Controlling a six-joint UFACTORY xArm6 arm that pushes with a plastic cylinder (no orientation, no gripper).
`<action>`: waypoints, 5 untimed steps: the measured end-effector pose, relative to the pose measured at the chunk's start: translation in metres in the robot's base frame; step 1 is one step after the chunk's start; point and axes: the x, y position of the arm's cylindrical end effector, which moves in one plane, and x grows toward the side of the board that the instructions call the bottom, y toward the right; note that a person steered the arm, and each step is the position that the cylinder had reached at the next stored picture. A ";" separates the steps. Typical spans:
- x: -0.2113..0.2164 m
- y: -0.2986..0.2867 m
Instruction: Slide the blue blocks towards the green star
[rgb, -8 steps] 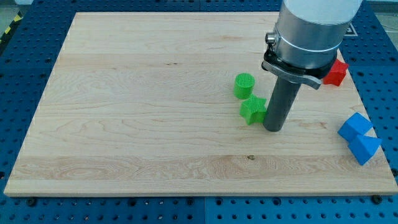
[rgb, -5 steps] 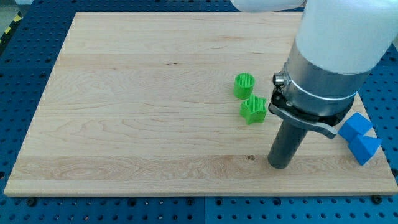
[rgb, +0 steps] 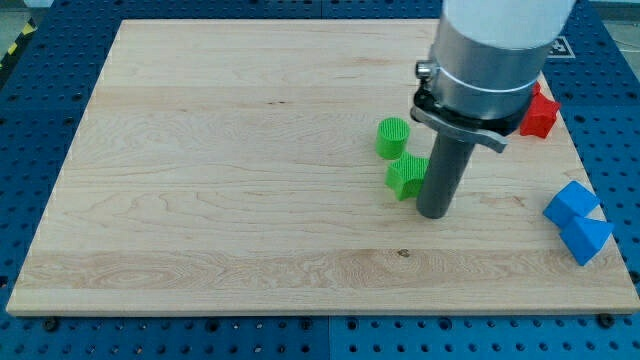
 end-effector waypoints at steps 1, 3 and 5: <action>0.000 0.022; -0.040 0.062; -0.054 0.124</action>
